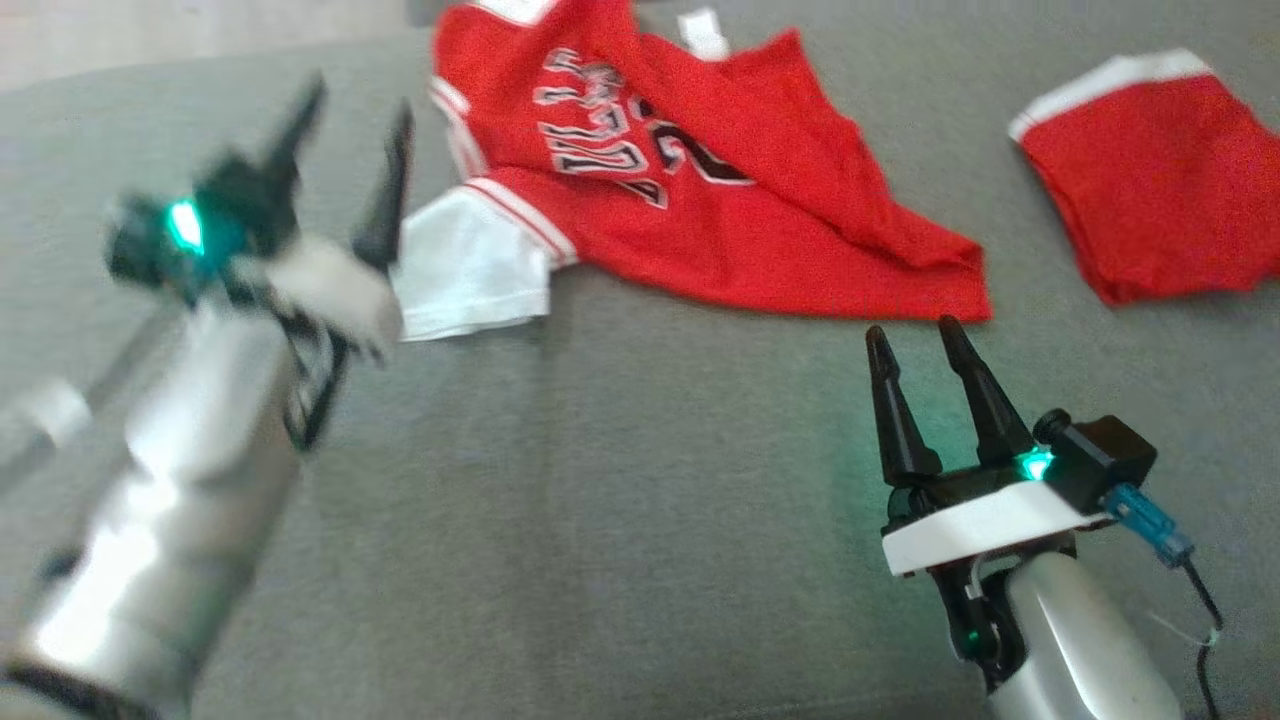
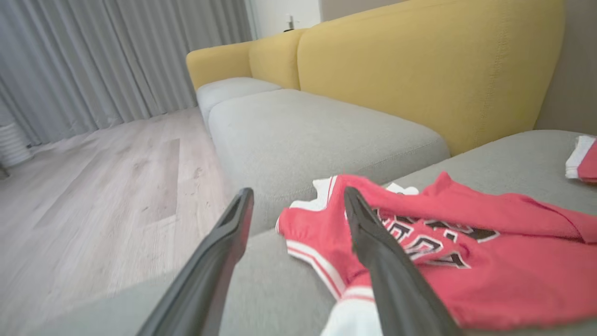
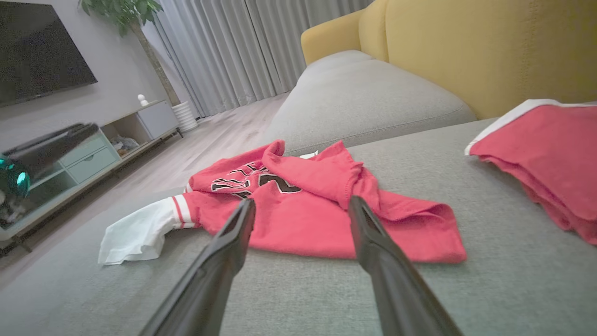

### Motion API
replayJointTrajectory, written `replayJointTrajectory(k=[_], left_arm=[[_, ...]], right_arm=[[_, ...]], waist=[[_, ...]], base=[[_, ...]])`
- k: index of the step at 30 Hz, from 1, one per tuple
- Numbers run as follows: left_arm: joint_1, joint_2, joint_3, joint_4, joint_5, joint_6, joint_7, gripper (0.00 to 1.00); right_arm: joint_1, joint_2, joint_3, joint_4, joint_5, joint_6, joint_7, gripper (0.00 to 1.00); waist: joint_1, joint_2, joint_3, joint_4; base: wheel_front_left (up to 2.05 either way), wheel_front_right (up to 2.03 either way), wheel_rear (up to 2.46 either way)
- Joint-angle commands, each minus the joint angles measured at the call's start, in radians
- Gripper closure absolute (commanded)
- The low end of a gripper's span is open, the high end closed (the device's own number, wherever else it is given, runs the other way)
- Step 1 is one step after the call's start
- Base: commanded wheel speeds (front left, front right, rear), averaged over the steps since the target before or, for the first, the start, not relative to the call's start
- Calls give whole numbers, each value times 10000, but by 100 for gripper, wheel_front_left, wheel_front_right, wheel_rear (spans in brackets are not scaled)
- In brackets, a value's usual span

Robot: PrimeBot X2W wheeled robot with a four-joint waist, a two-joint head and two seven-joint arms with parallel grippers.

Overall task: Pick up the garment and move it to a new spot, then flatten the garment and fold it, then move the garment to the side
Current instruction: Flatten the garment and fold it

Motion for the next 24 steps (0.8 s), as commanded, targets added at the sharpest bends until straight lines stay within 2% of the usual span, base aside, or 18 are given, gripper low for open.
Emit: replayJointTrajectory(k=[1,5,10,17,24], left_arm=[[422,311,473,-645,-102,228,-91,0],[2566,247,1023,-2098,-415,887,-93,0],[4031,198,1213,-3143,-480,1318,-94,0],[3833,364,1203,-3297,-527,1287,255,0],[3109,475,1181,-2135,-593,1264,1042,0]], right_arm=[[-38,-12,127,-248,-62,37,-109,0],[126,-12,85,-217,-85,37,-109,0],[158,-12,124,-215,-213,37,-109,0],[-38,-12,210,-265,-252,37,-108,0],[-167,-12,268,-352,-254,37,-108,0]], waist=[[1,0,-617,732],[1,0,-792,1041],[1,0,-678,1181],[1,0,-178,792],[1,0,470,282]], base=[[0,0,0],[0,0,0],[0,0,0],[0,0,0],[0,0,0]])
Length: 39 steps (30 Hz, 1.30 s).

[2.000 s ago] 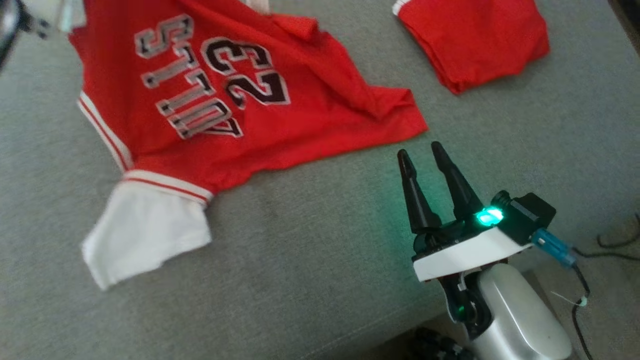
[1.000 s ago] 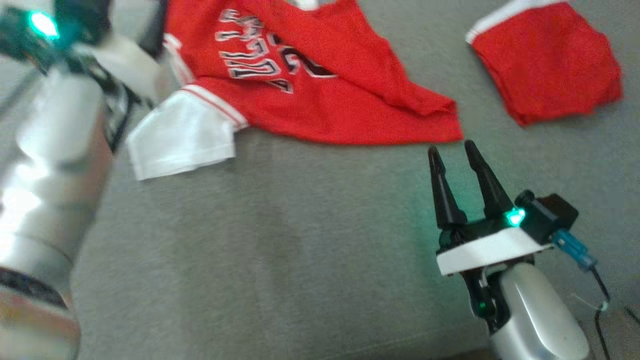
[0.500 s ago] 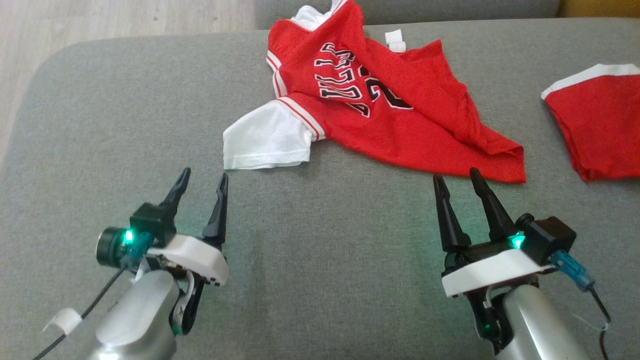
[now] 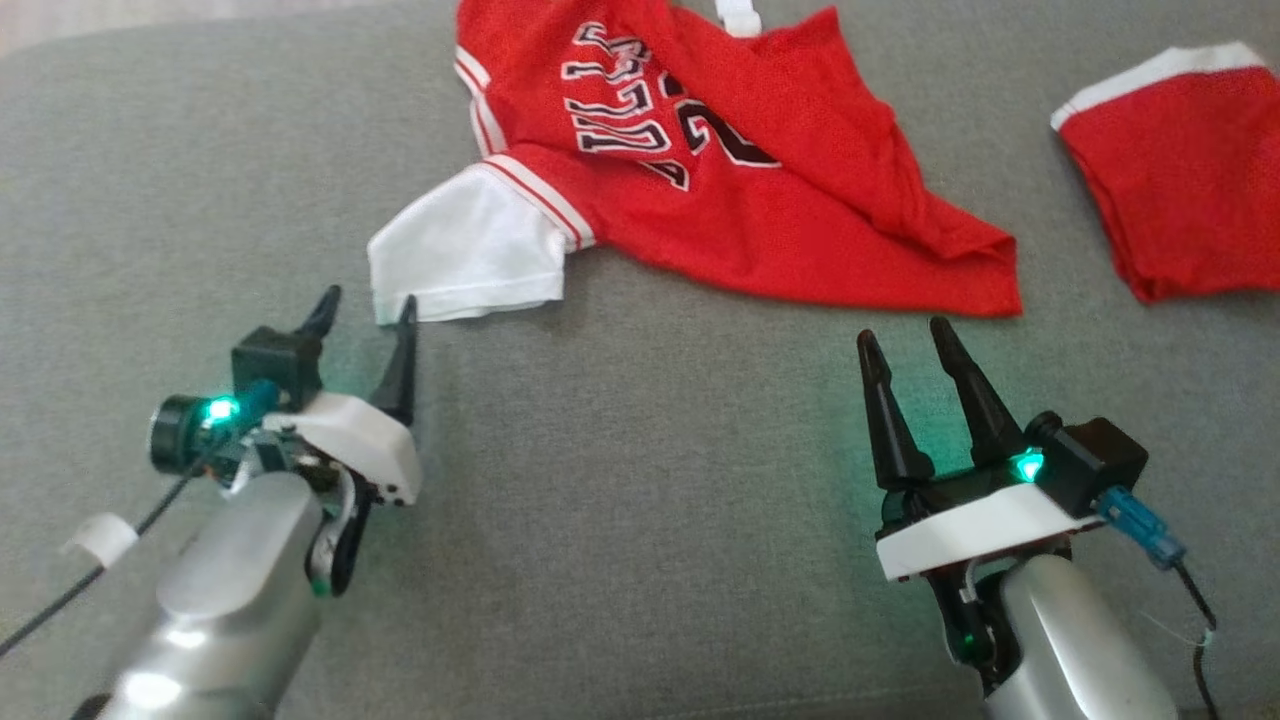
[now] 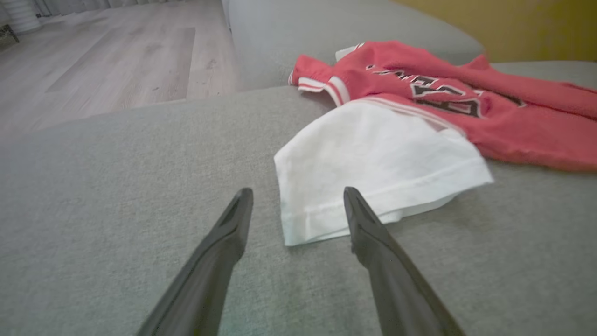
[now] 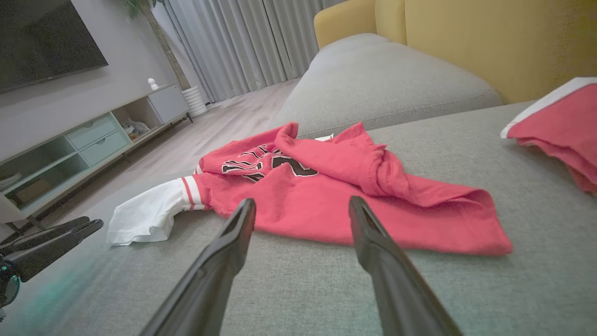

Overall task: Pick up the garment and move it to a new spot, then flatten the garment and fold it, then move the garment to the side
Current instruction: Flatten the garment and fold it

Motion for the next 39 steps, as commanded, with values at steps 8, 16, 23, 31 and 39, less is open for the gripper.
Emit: replayJointTrajectory(k=[8,16,23,31,39], left_arm=[[-1227,348,557,1350,-285,-262,86,0],[-1461,126,299,2352,-346,-673,443,0],[-1311,-71,-8,2771,-388,-1003,845,100],[-1096,-230,99,2453,-549,-1097,50,100],[-679,-190,458,938,-569,-890,-950,100]], right_arm=[[-423,-12,251,-464,-59,37,-108,0],[-387,-12,428,-528,74,37,-108,0],[-419,-12,350,-405,130,37,-108,0],[-428,-12,-370,157,-199,37,-108,0],[-625,-12,-1202,1009,-473,37,275,0]], waist=[[-1,0,707,-611],[-1,0,842,-773],[-1,0,621,-707],[-1,0,40,-415],[-1,0,-469,-85]], base=[[0,0,0],[0,0,0],[0,0,0],[0,0,0],[0,0,0]])
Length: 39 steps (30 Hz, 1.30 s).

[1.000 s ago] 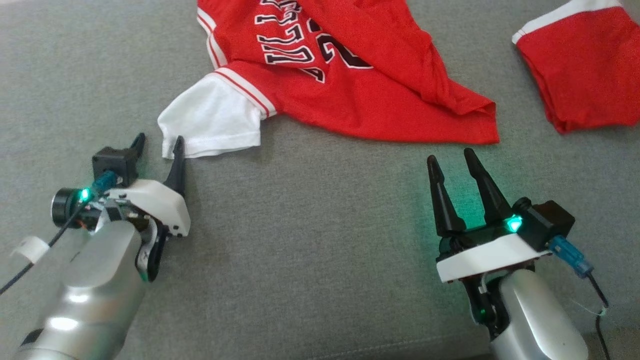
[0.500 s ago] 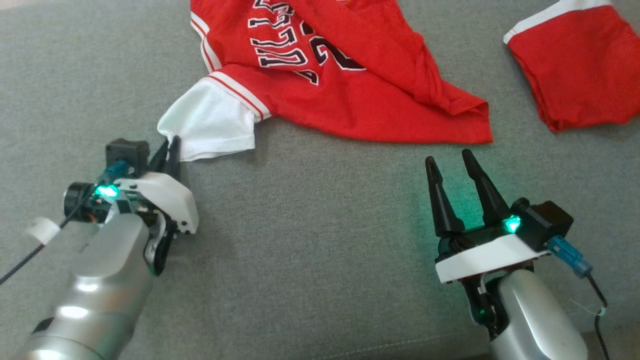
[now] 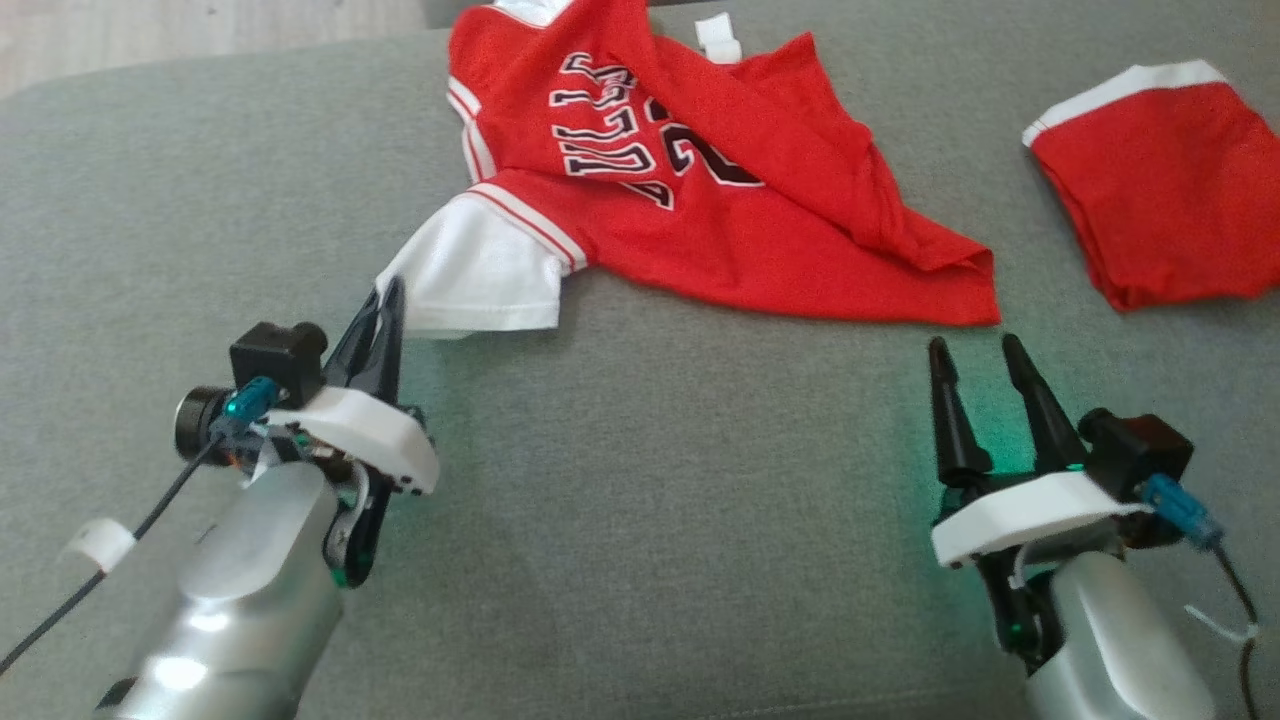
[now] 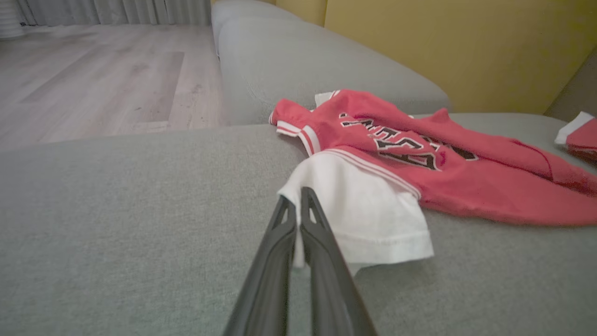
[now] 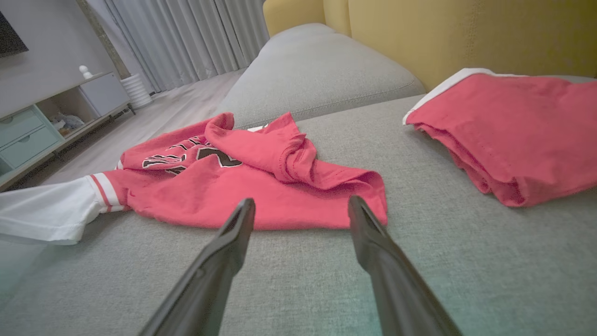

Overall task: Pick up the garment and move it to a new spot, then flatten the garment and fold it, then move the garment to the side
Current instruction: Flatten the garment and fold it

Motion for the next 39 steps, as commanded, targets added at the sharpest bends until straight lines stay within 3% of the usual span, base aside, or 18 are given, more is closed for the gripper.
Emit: replayJointTrajectory(k=[1,10,22,34,35,36,37,39], left_arm=[[-78,309,506,-696,47,188,-204,100],[883,395,742,-3373,512,867,-323,100],[1435,388,388,-4656,642,1116,-162,100],[1507,455,239,-5057,639,1215,-1,100],[1498,455,236,-5068,635,1224,5,100],[1490,454,237,-5077,629,1234,7,100],[1487,458,243,-5084,623,1246,5,100],[1496,474,267,-5081,604,1270,-5,100]], right_arm=[[-399,-16,-76,-9,-127,37,237,0],[-1420,-16,-1648,1643,-1133,37,1338,0],[-2645,-16,-3462,4219,-1953,37,1122,0],[-4104,-16,-3899,7365,-2298,37,337,0],[-4198,-16,-3866,7629,-2327,37,295,17],[-4285,-16,-3834,7884,-2348,37,249,70],[-4368,-16,-3814,8091,-2370,37,194,100],[-4515,-16,-3763,8374,-2379,37,73,100]], waist=[[1,0,-161,189],[1,0,-413,773],[1,0,-401,1187],[1,0,-308,1284],[1,0,-313,1281],[1,0,-321,1270],[1,0,-330,1252],[1,0,-367,1202]], base=[[0,0,0],[0,0,0],[0,0,0],[0,0,0],[0,0,0],[0,0,0],[0,0,0],[0,0,0]])
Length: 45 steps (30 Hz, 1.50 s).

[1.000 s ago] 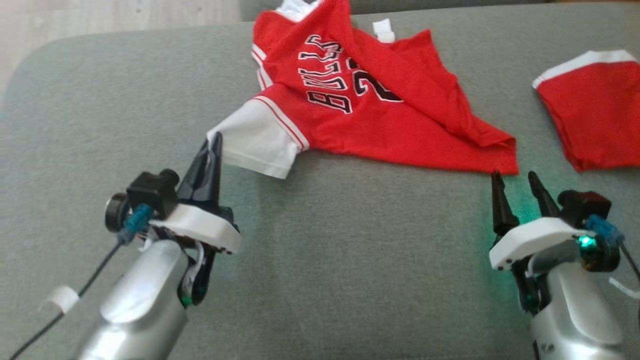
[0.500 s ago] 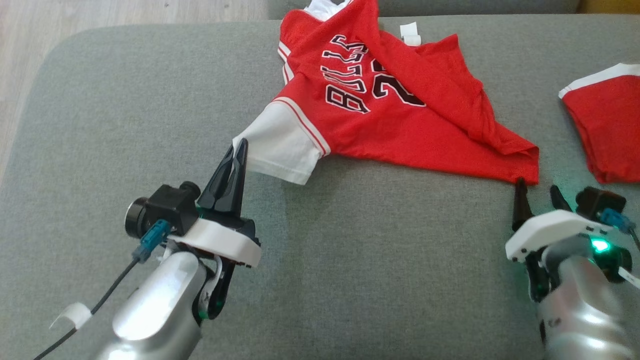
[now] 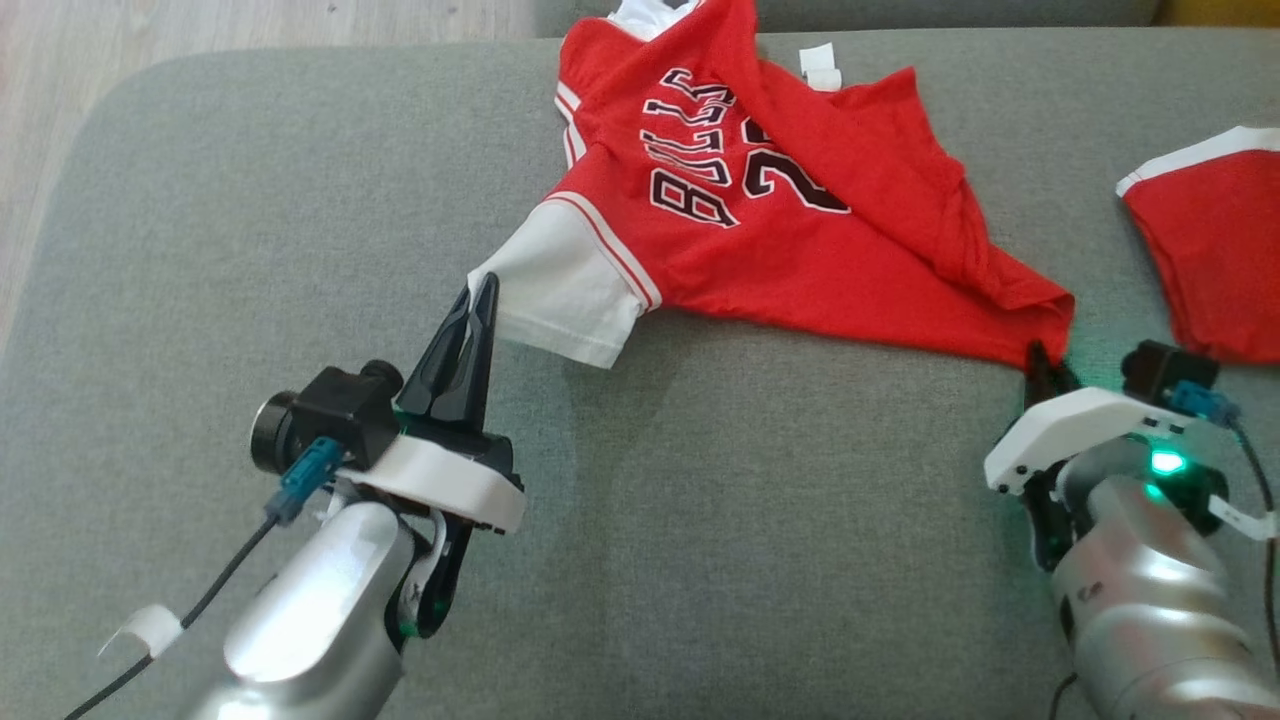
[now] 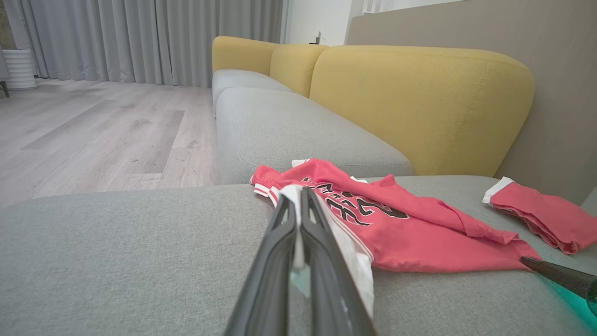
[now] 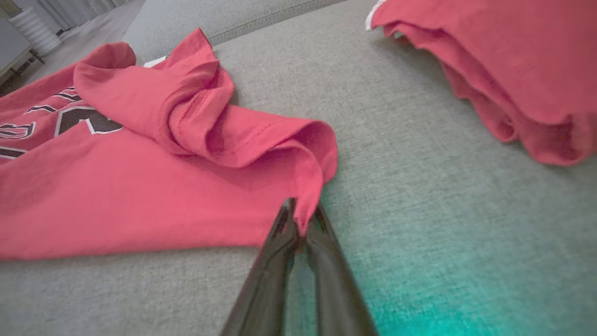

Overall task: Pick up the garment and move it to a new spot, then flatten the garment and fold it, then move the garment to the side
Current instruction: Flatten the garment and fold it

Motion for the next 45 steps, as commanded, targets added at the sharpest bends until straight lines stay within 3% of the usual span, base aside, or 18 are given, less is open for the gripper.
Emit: replayJointTrajectory(k=[1,7,10,14,17,23,31,40,45], left_arm=[[-157,332,354,-329,22,68,-8,100],[-78,427,676,-330,-241,66,-94,100],[-262,598,810,-433,-184,34,-133,100],[-637,811,1302,-632,-470,-63,-160,100],[-1174,1005,1719,-822,-768,-175,-15,100],[-2790,1393,2536,-1216,-1350,-313,682,100],[-4631,1780,3257,-1995,-1649,-211,1309,100],[-4565,2563,3855,-3898,-1979,260,2110,100],[-4586,2973,3870,-4217,-1921,397,2595,100]], right_arm=[[-65,172,339,132,-36,37,-95,100],[-508,172,1053,359,683,37,-364,100],[-833,172,2061,151,1989,37,-390,100],[-874,172,3944,-1268,3742,37,-395,100],[-1098,172,4527,-2313,4117,37,-381,100],[-2026,-5,4596,-4180,4014,37,340,100],[-2279,-817,4990,-7570,4231,37,1576,100],[-1134,-1116,4272,-11595,3804,37,3724,100],[-918,-1148,3852,-12794,3294,37,5057,100]], waist=[[0,0,-49,-53],[0,0,-374,-256],[0,0,-616,-302],[0,0,-1147,-432],[0,0,-1561,-530],[0,0,-2158,-650],[0,0,-2451,-663],[0,0,-2177,-577],[0,0,-1360,-514]], base=[[0,0,0],[0,0,0],[0,0,0],[0,0,0],[0,0,0],[0,0,0],[0,0,0],[0,0,0],[0,0,0]])
